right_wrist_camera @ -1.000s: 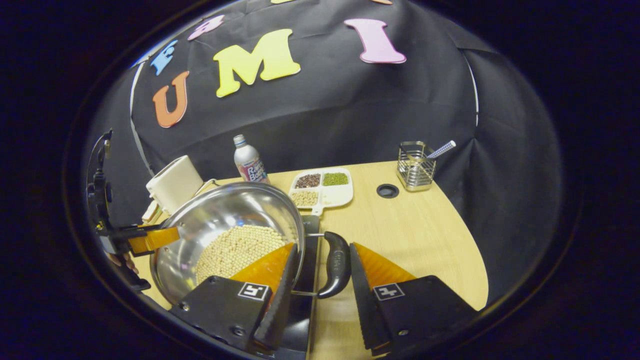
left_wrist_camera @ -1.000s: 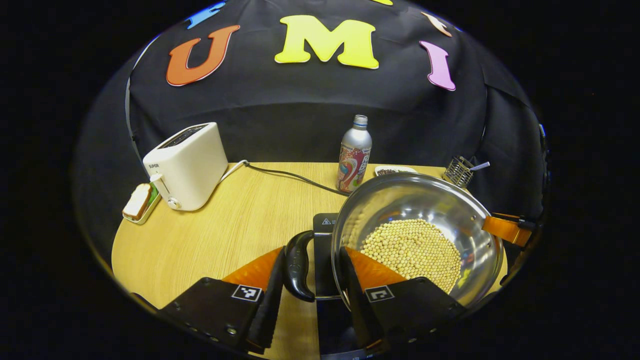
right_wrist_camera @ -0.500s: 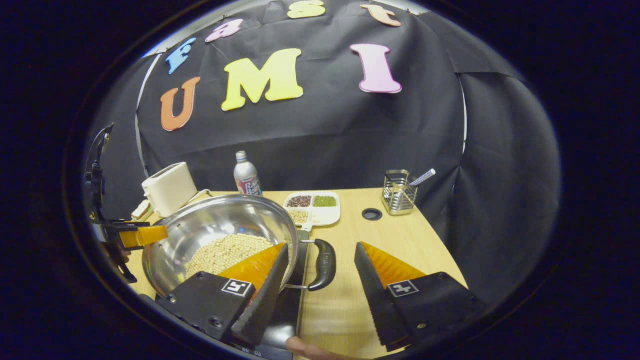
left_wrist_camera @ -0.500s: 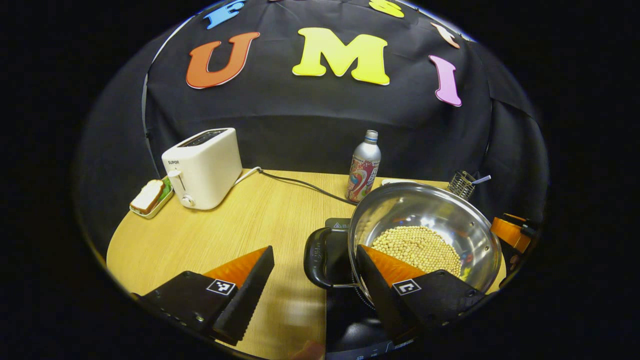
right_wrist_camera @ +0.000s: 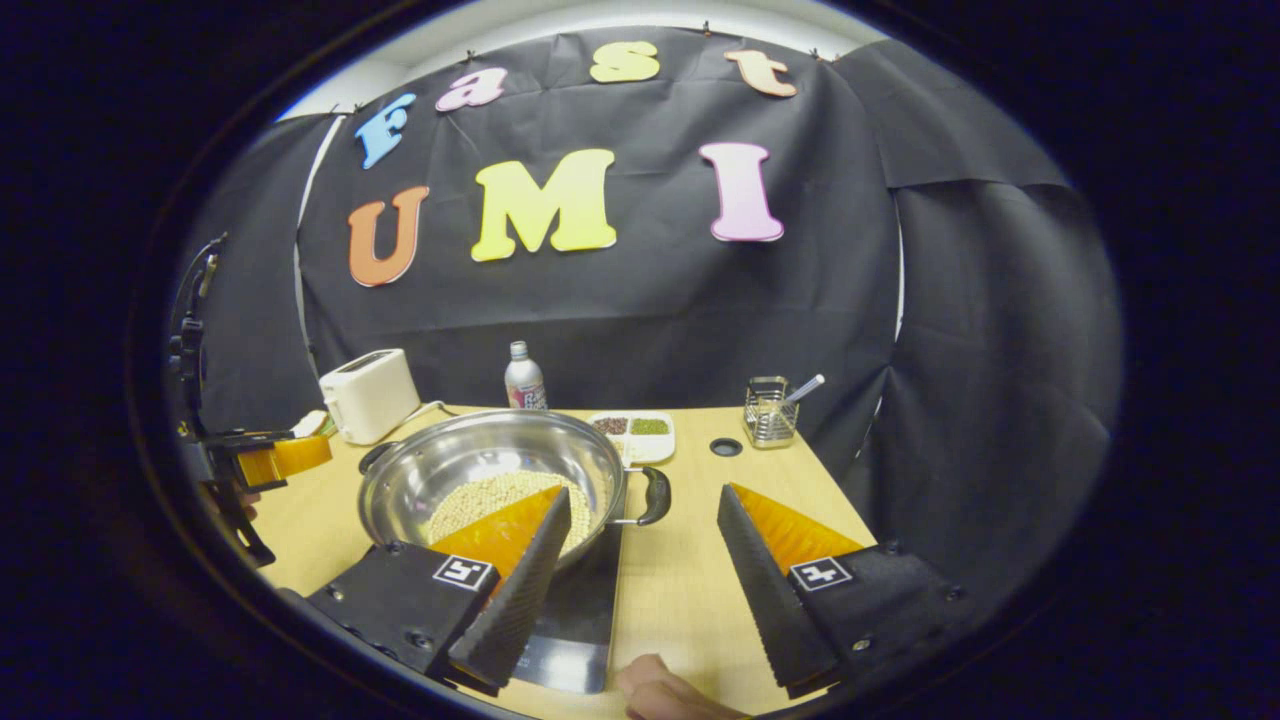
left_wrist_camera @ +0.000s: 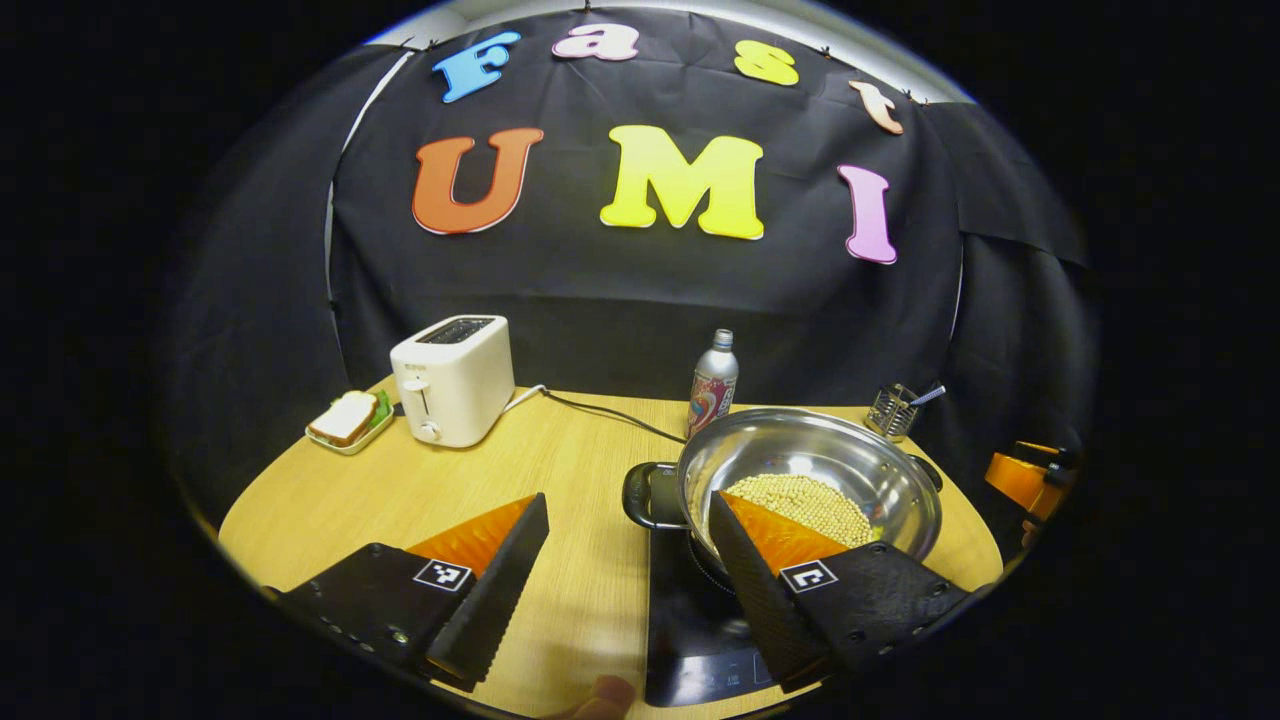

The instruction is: First push the handle of the pot to place it horizontally, then grasp the pot with both hands and set it on the induction cooktop.

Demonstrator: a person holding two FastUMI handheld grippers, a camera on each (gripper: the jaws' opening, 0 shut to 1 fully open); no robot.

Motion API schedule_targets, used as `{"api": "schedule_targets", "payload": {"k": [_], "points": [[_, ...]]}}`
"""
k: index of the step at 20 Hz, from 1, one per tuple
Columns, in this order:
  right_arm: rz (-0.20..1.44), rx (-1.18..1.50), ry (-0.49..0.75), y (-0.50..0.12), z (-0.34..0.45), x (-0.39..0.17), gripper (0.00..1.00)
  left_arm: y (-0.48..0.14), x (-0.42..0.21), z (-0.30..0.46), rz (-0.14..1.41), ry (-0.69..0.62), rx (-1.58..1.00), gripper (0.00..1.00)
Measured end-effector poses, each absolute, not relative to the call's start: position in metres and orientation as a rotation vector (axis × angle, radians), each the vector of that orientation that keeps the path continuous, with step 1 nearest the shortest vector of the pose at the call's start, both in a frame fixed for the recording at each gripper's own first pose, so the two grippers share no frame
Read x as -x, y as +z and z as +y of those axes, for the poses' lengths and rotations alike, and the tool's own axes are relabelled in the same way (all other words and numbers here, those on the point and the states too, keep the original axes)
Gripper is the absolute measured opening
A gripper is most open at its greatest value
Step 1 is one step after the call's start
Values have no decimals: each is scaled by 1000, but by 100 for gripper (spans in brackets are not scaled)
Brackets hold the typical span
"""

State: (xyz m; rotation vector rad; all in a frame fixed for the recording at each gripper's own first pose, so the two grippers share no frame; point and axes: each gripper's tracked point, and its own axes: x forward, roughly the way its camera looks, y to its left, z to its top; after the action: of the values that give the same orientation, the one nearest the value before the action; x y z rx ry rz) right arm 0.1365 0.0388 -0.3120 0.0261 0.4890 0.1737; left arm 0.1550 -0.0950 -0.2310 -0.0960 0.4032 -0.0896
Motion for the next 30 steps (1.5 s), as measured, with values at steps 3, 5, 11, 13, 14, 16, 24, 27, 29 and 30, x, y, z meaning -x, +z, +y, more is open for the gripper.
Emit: {"api": "schedule_targets", "payload": {"k": [3, 5, 11, 13, 14, 16, 24, 27, 29, 30], "points": [[445, -48, 165, -288, 38, -109, 93, -211, -126, -93, 356, -113, 130, 96], [422, -63, 168, -272, 40, -90, 93, -195, -106, -92, 329, -138, 148, 96], [341, -68, 148, -224, 32, -46, 97, -148, -55, -86, 225, -142, 120, 96], [304, -82, 140, -203, 29, -34, 97, -129, -40, -79, 189, -136, 103, 96], [283, -81, 134, -192, 27, -28, 97, -120, -32, -75, 173, -130, 98, 95], [244, -59, 120, -172, 21, -17, 97, -102, -17, -70, 139, -119, 89, 95], [144, -30, 81, -106, 7, 39, 96, -42, 45, -48, -11, -77, 34, 95], [88, -35, 67, -88, 0, 62, 97, -35, 63, -47, -32, -79, 23, 95], [50, -32, 64, -79, -3, 79, 97, -37, 72, -47, -36, -83, 15, 95], [30, -31, 65, -75, -4, 85, 96, -40, 74, -46, -39, -80, 16, 95]]}}
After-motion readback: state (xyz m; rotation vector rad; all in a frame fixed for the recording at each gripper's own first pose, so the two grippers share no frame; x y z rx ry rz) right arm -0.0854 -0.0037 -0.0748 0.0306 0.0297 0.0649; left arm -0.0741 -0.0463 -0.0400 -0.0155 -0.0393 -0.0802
